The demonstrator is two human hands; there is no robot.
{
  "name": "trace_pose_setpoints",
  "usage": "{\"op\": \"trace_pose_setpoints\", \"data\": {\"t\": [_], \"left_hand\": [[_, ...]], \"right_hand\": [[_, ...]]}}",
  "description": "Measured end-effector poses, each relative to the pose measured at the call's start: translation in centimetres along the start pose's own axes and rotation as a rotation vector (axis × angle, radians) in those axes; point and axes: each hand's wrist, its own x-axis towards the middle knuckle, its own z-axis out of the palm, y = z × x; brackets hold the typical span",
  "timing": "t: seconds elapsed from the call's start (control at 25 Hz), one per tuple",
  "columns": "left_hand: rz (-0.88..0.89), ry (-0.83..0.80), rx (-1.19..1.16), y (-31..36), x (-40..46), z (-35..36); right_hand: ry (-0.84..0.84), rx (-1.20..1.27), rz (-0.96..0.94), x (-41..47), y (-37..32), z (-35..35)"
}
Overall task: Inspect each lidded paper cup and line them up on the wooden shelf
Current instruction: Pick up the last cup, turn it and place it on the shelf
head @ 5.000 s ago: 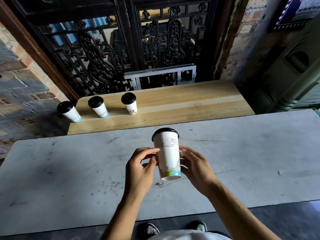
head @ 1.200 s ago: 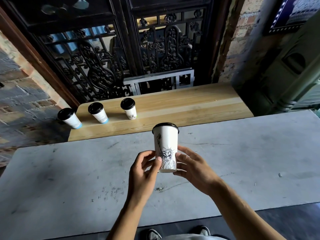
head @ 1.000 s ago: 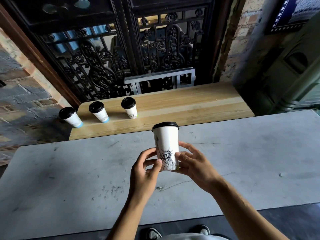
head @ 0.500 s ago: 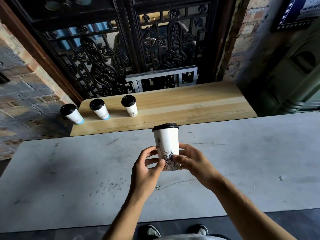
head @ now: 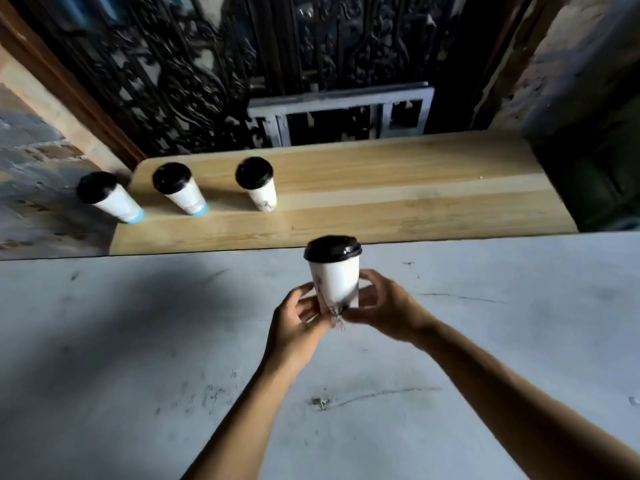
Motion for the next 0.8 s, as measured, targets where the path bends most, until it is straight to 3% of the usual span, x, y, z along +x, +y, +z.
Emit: {"op": "trace_pose_setpoints", "data": {"t": [0.2,0.52,0.8], "left_hand": [[0.056,-0.077,0.106,0.7,11.6,0.3],[0.315,-0.019,0.116,2.9,29.2,3.2],[0.423,-0.019,0.117,2.4,36.3,4.8]], "right_hand": [[0.111,-0.084,-0.008,10.3,0.5,-0.9],[0.286,-0.227,-0.184,26.8,1.0,-4.7],[0.311,-0.239,-0.287,33.6,3.9,-5.6]]}}
